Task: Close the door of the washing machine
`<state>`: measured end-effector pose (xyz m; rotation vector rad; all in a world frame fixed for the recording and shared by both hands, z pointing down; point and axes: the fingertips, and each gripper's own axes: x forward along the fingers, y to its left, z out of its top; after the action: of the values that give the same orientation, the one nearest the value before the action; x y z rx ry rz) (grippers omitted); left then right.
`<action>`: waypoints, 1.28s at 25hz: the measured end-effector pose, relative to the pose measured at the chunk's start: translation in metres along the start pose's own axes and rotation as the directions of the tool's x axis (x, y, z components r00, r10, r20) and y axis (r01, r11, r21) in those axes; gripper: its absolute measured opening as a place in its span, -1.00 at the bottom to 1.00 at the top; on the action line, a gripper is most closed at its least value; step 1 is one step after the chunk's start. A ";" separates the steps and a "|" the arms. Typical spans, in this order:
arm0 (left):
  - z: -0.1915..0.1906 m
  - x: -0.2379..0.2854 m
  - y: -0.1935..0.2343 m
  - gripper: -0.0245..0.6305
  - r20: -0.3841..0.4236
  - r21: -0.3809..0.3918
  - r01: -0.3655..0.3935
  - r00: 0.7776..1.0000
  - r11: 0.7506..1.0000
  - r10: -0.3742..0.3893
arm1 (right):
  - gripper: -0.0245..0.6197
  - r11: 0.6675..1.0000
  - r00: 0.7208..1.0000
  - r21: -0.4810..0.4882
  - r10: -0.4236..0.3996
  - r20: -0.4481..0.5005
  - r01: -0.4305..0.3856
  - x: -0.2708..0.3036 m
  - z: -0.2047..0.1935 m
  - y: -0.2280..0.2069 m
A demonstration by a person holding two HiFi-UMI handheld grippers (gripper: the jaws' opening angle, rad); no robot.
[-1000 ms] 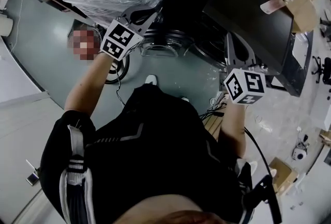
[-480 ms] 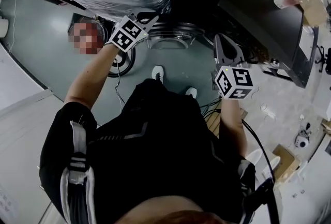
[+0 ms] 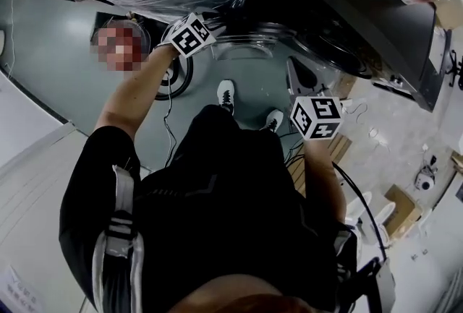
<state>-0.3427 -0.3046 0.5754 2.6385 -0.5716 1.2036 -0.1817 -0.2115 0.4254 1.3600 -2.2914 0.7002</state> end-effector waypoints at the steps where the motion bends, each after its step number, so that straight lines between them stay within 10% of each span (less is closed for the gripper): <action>1: -0.007 0.008 -0.001 -0.50 -0.013 0.008 0.018 1.000 1.000 -0.018 | -0.91 1.000 1.000 0.012 0.003 -0.015 -0.002 0.001 -0.007 0.002; 32: -0.068 0.070 -0.004 -0.51 -0.202 0.145 0.215 0.962 0.966 -0.184 | -0.87 0.986 0.970 0.157 0.097 -0.222 -0.063 0.078 -0.114 0.043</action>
<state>-0.3462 -0.2981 0.6729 2.5962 -0.1738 1.4688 -0.2470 -0.1810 0.5511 1.1845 -2.1556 1.0172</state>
